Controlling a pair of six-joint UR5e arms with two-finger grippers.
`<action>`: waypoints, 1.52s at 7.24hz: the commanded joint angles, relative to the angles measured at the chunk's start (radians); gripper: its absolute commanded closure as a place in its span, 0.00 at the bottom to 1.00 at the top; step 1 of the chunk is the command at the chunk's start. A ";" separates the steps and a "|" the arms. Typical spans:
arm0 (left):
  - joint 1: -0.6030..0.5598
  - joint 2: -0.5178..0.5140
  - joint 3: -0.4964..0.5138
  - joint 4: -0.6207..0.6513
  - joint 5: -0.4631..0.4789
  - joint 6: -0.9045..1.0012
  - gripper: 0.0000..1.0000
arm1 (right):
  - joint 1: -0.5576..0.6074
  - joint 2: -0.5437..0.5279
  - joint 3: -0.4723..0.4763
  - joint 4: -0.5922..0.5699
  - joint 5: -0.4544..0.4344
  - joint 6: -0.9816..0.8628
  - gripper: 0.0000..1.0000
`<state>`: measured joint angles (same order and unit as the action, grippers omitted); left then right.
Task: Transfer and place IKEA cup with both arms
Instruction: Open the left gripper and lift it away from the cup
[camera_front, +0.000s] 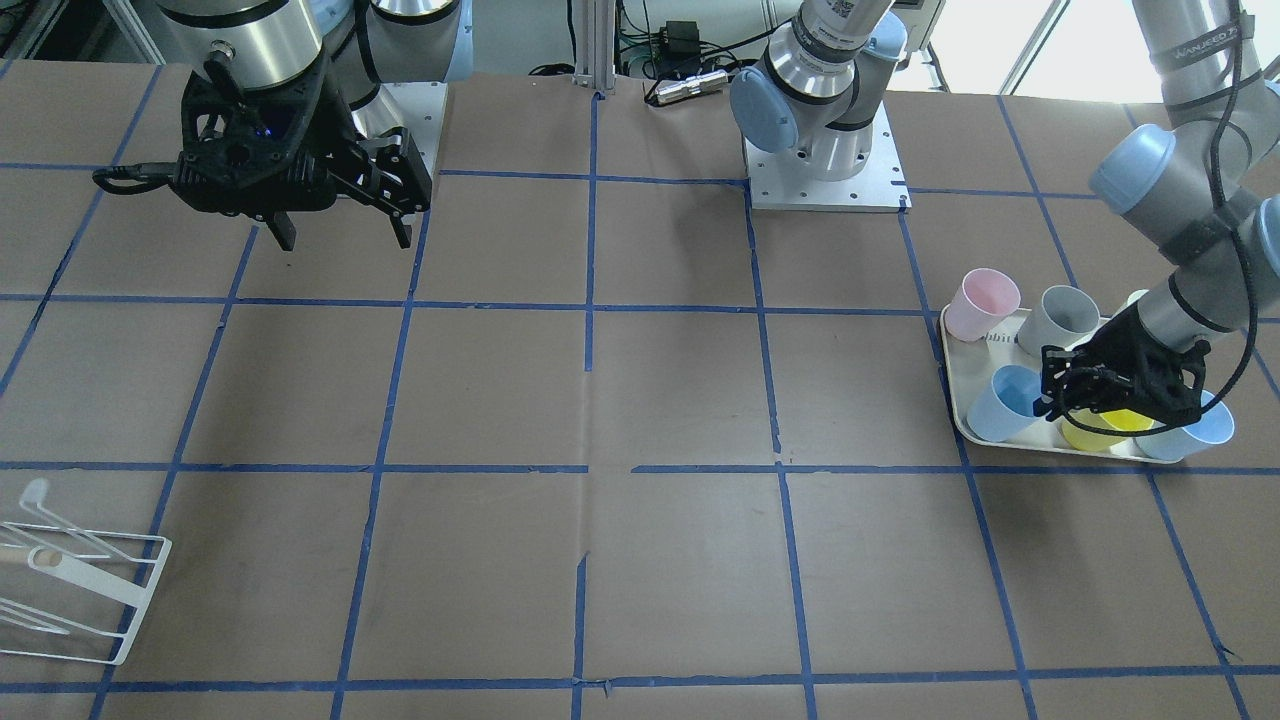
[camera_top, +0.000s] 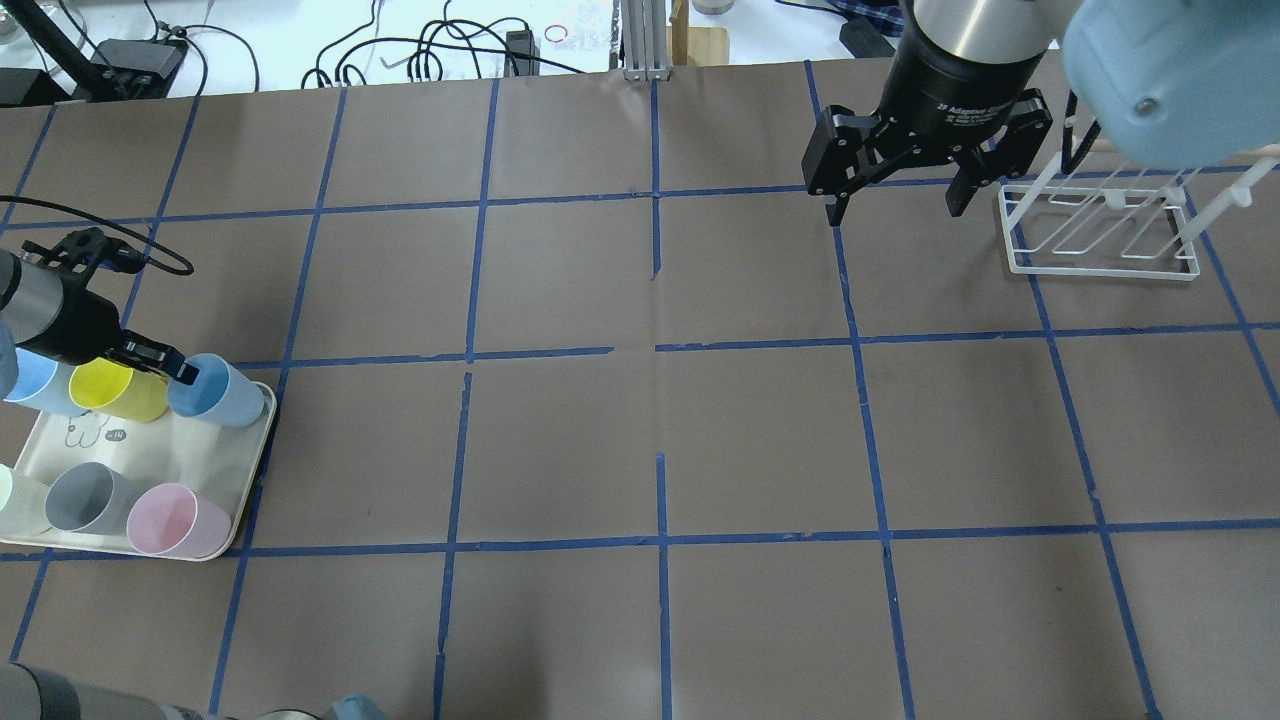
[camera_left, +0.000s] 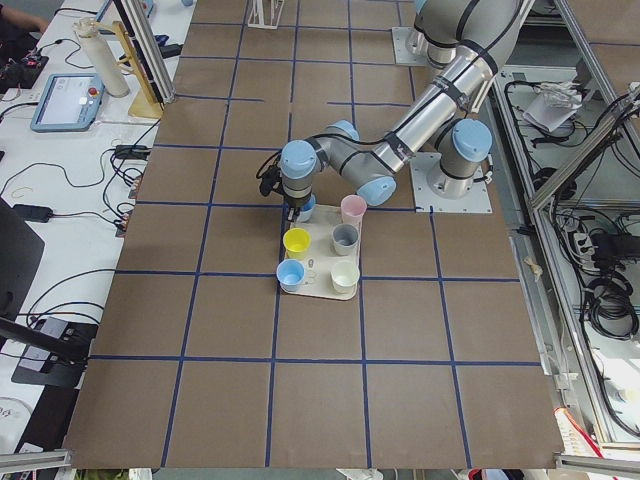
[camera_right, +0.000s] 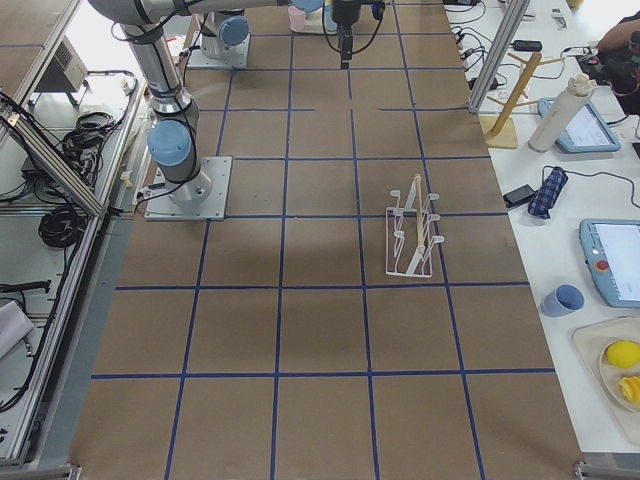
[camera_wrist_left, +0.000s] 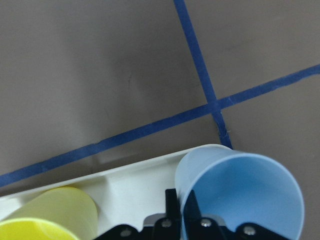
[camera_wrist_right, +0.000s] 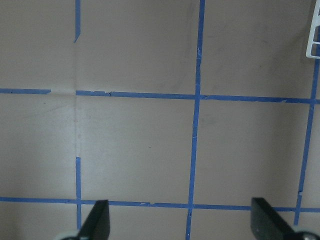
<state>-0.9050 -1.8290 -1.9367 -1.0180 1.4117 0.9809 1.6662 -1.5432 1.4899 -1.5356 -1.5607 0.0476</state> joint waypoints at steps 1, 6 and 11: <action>0.000 -0.001 0.014 -0.095 -0.013 -0.037 0.03 | 0.001 0.000 0.001 -0.001 0.002 -0.002 0.00; -0.244 0.100 0.325 -0.462 -0.006 -0.462 0.00 | 0.000 0.003 0.001 -0.006 -0.001 -0.002 0.00; -0.713 0.268 0.389 -0.571 0.180 -1.063 0.00 | 0.000 0.002 0.001 -0.008 0.010 0.000 0.00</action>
<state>-1.5515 -1.6196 -1.5441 -1.5617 1.5612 0.0104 1.6658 -1.5398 1.4916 -1.5430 -1.5547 0.0470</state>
